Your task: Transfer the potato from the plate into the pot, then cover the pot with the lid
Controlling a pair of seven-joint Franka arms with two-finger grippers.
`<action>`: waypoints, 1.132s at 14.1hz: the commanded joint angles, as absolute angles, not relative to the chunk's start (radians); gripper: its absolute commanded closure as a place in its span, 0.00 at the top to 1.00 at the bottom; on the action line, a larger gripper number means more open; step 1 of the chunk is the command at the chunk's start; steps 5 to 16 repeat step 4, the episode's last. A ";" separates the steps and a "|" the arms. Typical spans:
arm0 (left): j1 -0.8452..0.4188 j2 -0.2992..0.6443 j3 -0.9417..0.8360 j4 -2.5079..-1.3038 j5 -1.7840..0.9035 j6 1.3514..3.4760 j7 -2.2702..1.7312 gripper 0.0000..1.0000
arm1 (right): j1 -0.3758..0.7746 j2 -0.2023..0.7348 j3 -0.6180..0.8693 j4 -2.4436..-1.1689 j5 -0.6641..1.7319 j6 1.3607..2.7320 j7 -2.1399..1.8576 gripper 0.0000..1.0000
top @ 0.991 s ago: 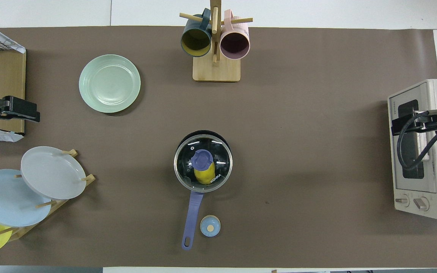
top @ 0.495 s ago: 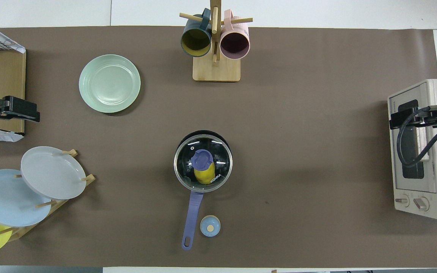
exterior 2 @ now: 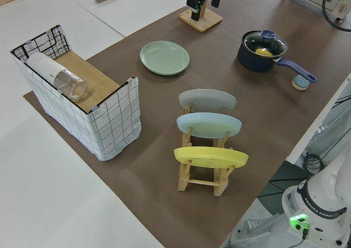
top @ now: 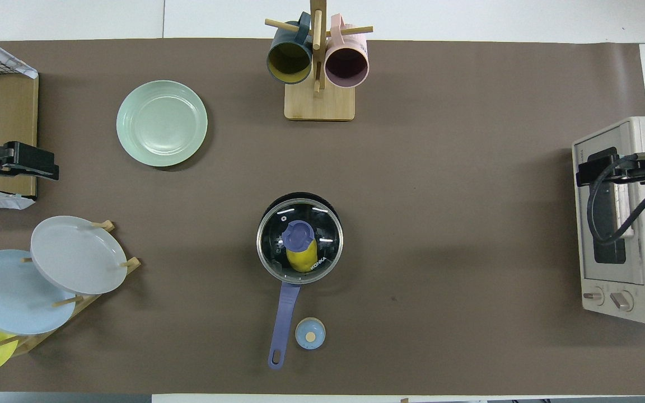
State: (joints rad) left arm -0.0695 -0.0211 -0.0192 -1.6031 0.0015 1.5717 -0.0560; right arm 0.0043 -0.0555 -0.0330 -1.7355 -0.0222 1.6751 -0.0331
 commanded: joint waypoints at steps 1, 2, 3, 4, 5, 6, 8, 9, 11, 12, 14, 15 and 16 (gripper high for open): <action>-0.066 -0.029 -0.021 -1.611 0.023 1.563 -0.058 1.00 | -0.006 -0.055 -0.021 -1.726 -0.005 1.687 -0.054 1.00; -0.066 -0.029 -0.021 -1.611 0.023 1.563 -0.058 1.00 | -0.006 -0.055 -0.021 -1.726 -0.005 1.687 -0.054 1.00; -0.066 -0.029 -0.021 -1.611 0.023 1.563 -0.058 1.00 | -0.006 -0.055 -0.021 -1.727 -0.005 1.684 -0.054 1.00; -0.066 -0.029 -0.021 -1.611 0.023 1.563 -0.058 1.00 | -0.006 -0.055 -0.021 -1.727 -0.005 1.686 -0.054 1.00; -0.066 -0.029 -0.021 -1.611 0.023 1.563 -0.058 1.00 | -0.006 -0.055 -0.021 -1.727 -0.005 1.686 -0.054 1.00; -0.066 -0.029 -0.021 -1.611 0.023 1.563 -0.058 1.00 | -0.006 -0.055 -0.021 -1.727 -0.005 1.686 -0.054 1.00; -0.066 -0.029 -0.021 -1.611 0.023 1.563 -0.058 1.00 | -0.006 -0.055 -0.021 -1.727 -0.005 1.686 -0.054 1.00; -0.066 -0.029 -0.021 -1.611 0.023 1.563 -0.058 1.00 | -0.006 -0.055 -0.021 -1.727 -0.005 1.686 -0.054 1.00; -0.066 -0.029 -0.021 -1.611 0.023 1.563 -0.058 1.00 | -0.006 -0.055 -0.021 -1.727 -0.005 1.686 -0.054 1.00; -0.066 -0.029 -0.021 -1.611 0.023 1.563 -0.058 1.00 | -0.006 -0.055 -0.021 -1.727 -0.005 1.686 -0.054 1.00; -0.066 -0.029 -0.021 -1.611 0.023 1.563 -0.058 1.00 | -0.006 -0.055 -0.021 -1.727 -0.005 1.686 -0.054 1.00; -0.066 -0.029 -0.021 -1.611 0.023 1.563 -0.058 1.00 | -0.006 -0.055 -0.021 -1.727 -0.005 1.686 -0.054 1.00; -0.066 -0.029 -0.021 -1.611 0.023 1.563 -0.058 1.00 | -0.006 -0.055 -0.021 -1.727 -0.005 1.686 -0.054 1.00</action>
